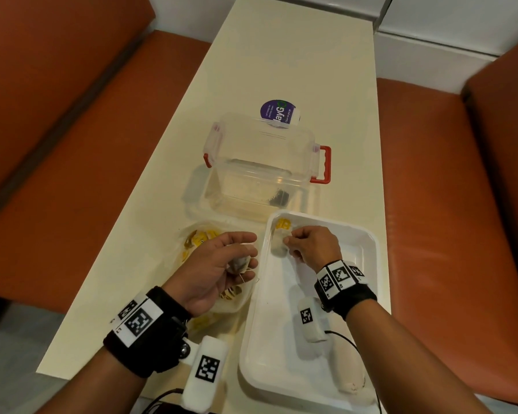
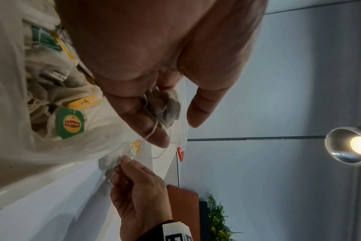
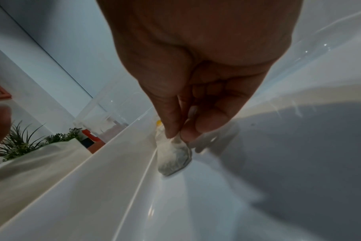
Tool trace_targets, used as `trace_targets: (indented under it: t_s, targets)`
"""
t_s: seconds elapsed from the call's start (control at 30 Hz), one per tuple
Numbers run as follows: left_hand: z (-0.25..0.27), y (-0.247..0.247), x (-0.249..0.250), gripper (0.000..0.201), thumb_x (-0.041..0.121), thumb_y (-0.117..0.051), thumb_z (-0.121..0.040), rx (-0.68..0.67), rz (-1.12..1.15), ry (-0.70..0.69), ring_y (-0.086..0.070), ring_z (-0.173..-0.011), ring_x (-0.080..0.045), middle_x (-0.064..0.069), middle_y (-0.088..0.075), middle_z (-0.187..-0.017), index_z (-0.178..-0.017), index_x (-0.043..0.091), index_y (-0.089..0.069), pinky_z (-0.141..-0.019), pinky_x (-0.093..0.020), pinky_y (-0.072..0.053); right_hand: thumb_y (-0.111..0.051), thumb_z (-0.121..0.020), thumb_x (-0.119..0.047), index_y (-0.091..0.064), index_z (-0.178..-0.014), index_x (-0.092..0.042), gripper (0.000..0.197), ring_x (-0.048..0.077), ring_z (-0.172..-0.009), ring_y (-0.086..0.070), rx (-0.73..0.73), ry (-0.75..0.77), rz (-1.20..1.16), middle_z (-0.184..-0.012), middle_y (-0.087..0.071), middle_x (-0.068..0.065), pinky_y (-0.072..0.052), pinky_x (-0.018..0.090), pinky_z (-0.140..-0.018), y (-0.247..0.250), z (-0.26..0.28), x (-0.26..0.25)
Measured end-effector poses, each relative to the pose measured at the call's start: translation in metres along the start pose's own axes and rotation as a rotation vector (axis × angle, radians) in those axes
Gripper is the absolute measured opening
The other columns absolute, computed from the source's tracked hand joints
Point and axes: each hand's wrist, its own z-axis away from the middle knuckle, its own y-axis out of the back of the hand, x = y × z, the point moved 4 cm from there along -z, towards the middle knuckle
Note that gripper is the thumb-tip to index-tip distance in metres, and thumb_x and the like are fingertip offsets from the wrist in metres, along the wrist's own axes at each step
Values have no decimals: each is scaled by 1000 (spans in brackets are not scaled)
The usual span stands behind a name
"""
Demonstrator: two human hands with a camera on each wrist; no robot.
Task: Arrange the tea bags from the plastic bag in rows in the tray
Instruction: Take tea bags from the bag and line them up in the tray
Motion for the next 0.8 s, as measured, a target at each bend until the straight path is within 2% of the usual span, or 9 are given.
trace_targets:
  t_s: [0.1, 0.23, 0.3, 0.47, 0.67, 0.8]
  targets:
    - [-1, 1, 2, 29, -2, -55, -92, -23, 34, 22, -66, -83, -20, -13, -66, -101, -118, 4, -65, -70, -29, -60, -76, -82, -27, -71, -65, -17, 21, 14, -56, -60, 4, -9, -9, -59, -69, -2, -58, 39, -75, 0, 0, 1]
    - [-1, 2, 5, 49, 3, -57, -67, -64, 111, 51, -64, -91, -27, -17, -65, -104, -116, 1, -66, -75, -33, -61, -78, -80, -26, -73, -72, -20, 11, 17, -62, -68, 22, -38, -25, -62, -72, -2, -61, 43, -79, 1, 0, 2]
    - [-2, 2, 6, 55, 3, -53, -64, -81, 127, 56, -64, -94, -29, -19, -64, -106, -118, -1, -65, -80, -35, -61, -79, -77, -27, -71, -75, -22, 9, 16, -61, -68, 38, -49, -33, -61, -72, -3, -61, 44, -78, 2, -1, 2]
    - [-3, 0, 8, 43, -18, -34, -88, -59, 87, 31, -66, -93, -27, -21, -64, -108, -117, -3, -62, -87, -37, -59, -80, -77, -26, -70, -76, -23, 10, 15, -60, -69, 41, -54, -49, -62, -72, -3, -61, 44, -78, 2, -1, 2]
    - [-4, -2, 8, 32, -10, -42, -99, -62, 65, 13, -70, -97, -26, -18, -68, -107, -121, -2, -63, -88, -37, -59, -81, -77, -29, -68, -79, -25, 14, 15, -62, -71, 50, -44, -73, -66, -73, -4, -61, 45, -79, 3, -1, 4]
    - [-7, -2, 9, 29, -3, -47, -100, -66, 45, 9, -71, -93, -25, -16, -69, -104, -123, 1, -64, -83, -36, -60, -75, -85, -40, -66, -82, -25, 18, 14, -68, -71, 51, 49, -59, -75, -73, -5, -60, 43, -79, 10, 11, -5]
